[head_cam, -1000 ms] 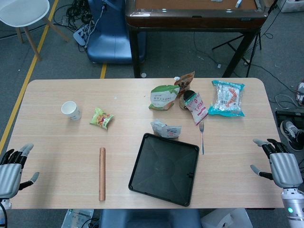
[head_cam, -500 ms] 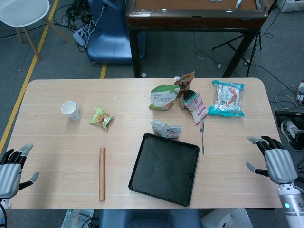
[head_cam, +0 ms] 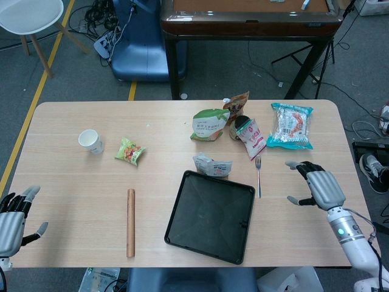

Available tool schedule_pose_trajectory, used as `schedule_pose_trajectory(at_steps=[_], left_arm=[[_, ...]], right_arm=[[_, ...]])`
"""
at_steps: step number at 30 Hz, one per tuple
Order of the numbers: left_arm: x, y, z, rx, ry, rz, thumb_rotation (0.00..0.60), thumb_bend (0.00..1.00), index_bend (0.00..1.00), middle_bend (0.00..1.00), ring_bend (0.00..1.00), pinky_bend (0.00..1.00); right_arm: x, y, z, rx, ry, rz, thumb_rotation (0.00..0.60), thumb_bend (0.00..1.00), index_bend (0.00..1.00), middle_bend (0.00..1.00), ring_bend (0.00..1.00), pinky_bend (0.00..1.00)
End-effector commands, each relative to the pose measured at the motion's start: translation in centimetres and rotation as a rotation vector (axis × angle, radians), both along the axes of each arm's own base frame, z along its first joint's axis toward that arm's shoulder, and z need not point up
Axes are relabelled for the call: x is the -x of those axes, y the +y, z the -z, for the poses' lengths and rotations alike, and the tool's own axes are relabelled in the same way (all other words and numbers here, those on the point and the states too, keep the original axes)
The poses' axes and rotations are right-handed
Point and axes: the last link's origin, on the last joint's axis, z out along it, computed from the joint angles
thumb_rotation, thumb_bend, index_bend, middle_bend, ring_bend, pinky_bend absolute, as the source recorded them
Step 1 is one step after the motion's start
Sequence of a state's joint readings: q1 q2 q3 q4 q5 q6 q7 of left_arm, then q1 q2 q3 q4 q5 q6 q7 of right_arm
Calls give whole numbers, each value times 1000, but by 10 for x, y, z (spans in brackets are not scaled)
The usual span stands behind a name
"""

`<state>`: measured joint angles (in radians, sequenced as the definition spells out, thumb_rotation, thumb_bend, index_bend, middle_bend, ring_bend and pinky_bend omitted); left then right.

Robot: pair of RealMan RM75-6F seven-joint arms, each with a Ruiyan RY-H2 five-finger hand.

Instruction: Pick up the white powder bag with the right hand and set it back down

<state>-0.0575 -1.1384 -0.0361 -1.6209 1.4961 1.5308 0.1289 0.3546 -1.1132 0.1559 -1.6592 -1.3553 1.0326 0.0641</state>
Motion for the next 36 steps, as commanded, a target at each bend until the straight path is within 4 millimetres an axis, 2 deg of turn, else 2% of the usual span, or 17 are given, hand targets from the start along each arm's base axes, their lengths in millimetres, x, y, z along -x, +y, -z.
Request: schedule_pose_trajectory(at_steps=[1, 13, 20, 26, 36], left_arm=[[-1, 0, 0, 0, 0, 4, 600, 225, 101, 134, 181, 81], [-2, 0, 0, 5, -3, 7, 600, 224, 101, 134, 181, 81], [-1, -1, 0, 5, -5, 2, 600, 224, 101, 134, 181, 81], [0, -2, -4, -5, -2, -4, 600, 224, 101, 134, 181, 81], [0, -2, -6, -7, 1, -8, 600, 224, 101, 134, 181, 81]], right_arm=[[-13, -30, 18, -57, -59, 5, 600, 118, 183, 269, 182, 218], [-42, -82, 65, -172, -194, 32, 600, 45, 178, 244, 141, 218], [-54, -104, 97, -194, -255, 37, 600, 31, 178, 243, 137, 218], [-62, -114, 123, -225, -290, 32, 600, 31, 178, 243, 137, 218], [-76, -126, 155, -255, -334, 11, 600, 31, 178, 252, 137, 218]])
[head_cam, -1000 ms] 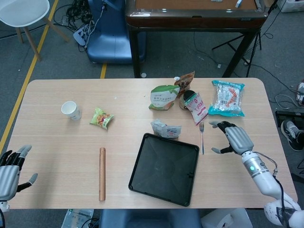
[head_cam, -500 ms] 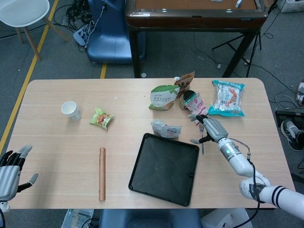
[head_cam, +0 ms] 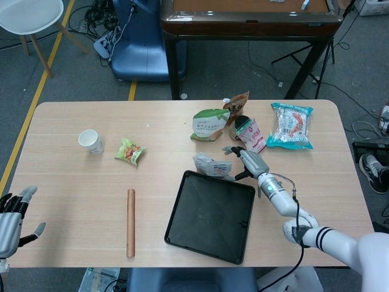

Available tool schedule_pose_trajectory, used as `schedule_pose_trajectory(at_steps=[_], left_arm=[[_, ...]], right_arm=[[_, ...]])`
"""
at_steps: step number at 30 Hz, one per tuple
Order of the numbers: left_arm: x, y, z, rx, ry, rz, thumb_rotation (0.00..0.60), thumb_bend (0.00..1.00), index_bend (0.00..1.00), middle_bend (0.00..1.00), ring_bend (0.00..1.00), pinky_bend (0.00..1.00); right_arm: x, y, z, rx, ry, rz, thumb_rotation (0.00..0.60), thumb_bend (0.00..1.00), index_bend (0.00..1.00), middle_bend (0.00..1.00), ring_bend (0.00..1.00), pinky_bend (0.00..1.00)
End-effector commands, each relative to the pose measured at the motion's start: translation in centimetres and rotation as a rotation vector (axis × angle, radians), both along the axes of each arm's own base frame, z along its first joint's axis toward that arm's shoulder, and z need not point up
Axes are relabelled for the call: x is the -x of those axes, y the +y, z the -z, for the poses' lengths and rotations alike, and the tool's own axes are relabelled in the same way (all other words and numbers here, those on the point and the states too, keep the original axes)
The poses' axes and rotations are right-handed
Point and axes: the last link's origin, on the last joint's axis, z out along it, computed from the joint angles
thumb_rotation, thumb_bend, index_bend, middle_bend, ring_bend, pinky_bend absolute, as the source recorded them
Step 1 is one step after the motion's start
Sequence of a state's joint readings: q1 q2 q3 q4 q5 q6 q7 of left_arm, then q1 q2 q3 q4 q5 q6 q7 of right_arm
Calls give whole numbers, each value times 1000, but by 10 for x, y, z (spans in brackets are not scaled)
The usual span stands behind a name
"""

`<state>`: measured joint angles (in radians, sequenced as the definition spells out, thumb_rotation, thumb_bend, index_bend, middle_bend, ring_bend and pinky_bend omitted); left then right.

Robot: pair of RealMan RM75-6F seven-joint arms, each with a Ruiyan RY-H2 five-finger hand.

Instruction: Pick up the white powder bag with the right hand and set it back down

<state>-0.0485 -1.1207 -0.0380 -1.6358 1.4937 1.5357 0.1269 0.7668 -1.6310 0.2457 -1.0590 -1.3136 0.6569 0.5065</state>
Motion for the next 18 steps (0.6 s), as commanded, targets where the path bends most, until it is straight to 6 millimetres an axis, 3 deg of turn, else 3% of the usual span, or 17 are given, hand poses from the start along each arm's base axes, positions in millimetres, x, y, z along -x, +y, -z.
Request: schedule_pose_trajectory(at_steps=[1, 11, 18], left_arm=[[0, 0, 0, -1, 1, 0, 600, 225, 101, 134, 181, 81], [2, 0, -3, -6, 2, -9, 600, 224, 101, 134, 181, 81], [2, 1, -3, -5, 4, -10, 600, 224, 101, 134, 181, 81]], right_arm=[[-7, -4, 11, -10, -9, -17, 600, 31, 178, 255, 137, 219], [-11, -14, 32, -32, -19, -15, 600, 38, 178, 270, 137, 218], [-14, -22, 41, -48, 6, -29, 600, 160, 187, 309, 172, 219]])
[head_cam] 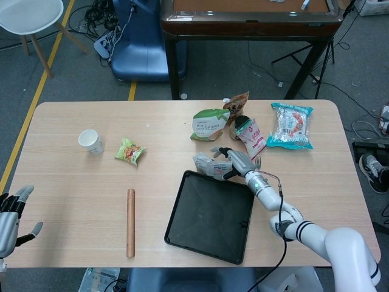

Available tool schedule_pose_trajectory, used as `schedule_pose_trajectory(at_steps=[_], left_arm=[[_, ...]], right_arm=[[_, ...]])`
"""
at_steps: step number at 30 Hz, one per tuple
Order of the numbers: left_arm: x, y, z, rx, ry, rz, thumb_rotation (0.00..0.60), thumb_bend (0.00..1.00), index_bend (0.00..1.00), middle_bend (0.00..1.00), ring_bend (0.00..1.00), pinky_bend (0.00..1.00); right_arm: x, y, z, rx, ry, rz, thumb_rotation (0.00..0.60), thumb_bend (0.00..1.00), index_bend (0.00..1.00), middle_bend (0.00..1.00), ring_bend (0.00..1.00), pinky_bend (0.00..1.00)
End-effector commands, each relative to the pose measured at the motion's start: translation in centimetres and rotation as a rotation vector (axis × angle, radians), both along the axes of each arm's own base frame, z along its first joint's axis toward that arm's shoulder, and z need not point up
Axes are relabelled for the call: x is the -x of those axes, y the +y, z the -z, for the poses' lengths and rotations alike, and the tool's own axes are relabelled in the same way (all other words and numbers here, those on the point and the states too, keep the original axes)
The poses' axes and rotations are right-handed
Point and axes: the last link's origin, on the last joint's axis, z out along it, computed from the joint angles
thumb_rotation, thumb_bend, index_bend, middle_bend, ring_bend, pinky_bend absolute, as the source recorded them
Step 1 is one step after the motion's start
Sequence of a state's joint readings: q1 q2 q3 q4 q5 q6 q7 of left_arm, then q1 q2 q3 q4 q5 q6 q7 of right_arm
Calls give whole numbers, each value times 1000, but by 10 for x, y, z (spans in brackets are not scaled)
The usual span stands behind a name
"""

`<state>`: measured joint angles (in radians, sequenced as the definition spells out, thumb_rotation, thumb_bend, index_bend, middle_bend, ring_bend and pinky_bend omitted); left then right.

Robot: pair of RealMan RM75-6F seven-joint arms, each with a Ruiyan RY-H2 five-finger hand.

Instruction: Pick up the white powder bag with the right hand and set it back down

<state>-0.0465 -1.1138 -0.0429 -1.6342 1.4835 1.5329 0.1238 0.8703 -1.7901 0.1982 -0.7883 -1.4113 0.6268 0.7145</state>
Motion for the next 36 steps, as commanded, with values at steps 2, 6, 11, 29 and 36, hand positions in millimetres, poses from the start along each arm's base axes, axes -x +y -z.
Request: schedule_pose_trajectory(at_steps=[2, 6, 11, 29, 36], left_arm=[[-1, 0, 1, 3, -5, 2, 600, 225, 101, 134, 181, 81], [-2, 1, 0, 1, -8, 8, 600, 225, 101, 134, 181, 81], [-4, 0, -1, -1, -12, 11, 600, 224, 101, 134, 181, 81], [-4, 3, 3, 19, -20, 19, 600, 224, 101, 134, 181, 81], [-5, 2, 3, 19, -22, 21, 600, 225, 101, 134, 181, 81]], right_arm=[[-3, -7, 6, -4, 25, -19, 600, 291, 241, 337, 201, 233], [-2, -15, 5, 11, 74, -38, 600, 569, 365, 404, 270, 336], [0, -24, -5, 49, 102, -67, 600, 820, 527, 537, 415, 490], [-16, -8, -108, 118, 436, -427, 600, 907, 639, 653, 604, 708], [-24, 16, -134, 100, 628, -560, 600, 906, 639, 657, 608, 713]])
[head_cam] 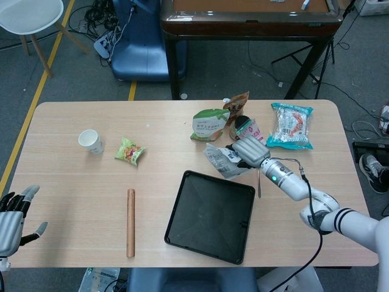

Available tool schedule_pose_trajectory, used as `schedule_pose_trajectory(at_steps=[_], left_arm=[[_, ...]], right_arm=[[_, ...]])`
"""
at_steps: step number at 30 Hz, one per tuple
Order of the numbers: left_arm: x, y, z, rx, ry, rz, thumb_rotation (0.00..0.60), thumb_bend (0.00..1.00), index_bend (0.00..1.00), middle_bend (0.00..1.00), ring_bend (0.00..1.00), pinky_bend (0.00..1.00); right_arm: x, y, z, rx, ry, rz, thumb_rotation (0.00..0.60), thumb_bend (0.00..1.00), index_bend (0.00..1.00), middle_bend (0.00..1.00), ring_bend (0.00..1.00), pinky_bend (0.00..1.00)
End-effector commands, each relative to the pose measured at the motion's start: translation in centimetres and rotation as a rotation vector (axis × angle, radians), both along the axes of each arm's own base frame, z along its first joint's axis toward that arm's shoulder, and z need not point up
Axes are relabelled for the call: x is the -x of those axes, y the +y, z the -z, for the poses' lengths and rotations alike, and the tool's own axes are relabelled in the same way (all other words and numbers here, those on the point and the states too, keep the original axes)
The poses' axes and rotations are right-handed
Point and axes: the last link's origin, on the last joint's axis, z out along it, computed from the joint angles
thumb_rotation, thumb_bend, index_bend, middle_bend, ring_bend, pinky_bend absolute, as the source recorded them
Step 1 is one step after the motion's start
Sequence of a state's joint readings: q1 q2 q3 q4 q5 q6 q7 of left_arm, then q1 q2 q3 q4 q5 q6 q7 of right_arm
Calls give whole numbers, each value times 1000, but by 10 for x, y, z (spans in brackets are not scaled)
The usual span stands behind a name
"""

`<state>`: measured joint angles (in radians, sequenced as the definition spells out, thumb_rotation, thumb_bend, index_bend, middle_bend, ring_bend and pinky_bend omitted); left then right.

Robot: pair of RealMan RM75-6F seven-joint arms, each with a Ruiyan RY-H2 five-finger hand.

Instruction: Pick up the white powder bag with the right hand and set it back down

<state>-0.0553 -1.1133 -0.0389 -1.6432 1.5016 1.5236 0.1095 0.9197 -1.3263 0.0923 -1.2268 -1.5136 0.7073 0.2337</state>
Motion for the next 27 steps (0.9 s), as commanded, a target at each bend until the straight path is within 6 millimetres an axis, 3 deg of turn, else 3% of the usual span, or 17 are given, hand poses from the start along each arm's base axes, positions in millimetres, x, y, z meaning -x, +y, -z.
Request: schedule_pose_trajectory(at_steps=[1, 8, 18, 27], left_arm=[[0, -1, 0, 0, 0, 0, 600, 225, 101, 134, 181, 81], [-2, -1, 3, 5, -6, 6, 600, 225, 101, 134, 180, 81], [-3, -3, 4, 5, -12, 6, 600, 224, 101, 134, 179, 81], [-5, -3, 8, 12, -18, 16, 600, 224, 101, 134, 179, 81]], right_arm=[[-1, 15, -24, 22, 169, -96, 600, 906, 639, 659, 612, 715], [-14, 27, -36, 99, 414, -342, 600, 900, 656, 690, 655, 739], [-21, 51, -26, 41, 633, -608, 600, 879, 672, 698, 668, 750], [-27, 53, -23, 28, 807, -824, 600, 867, 672, 692, 664, 750]])
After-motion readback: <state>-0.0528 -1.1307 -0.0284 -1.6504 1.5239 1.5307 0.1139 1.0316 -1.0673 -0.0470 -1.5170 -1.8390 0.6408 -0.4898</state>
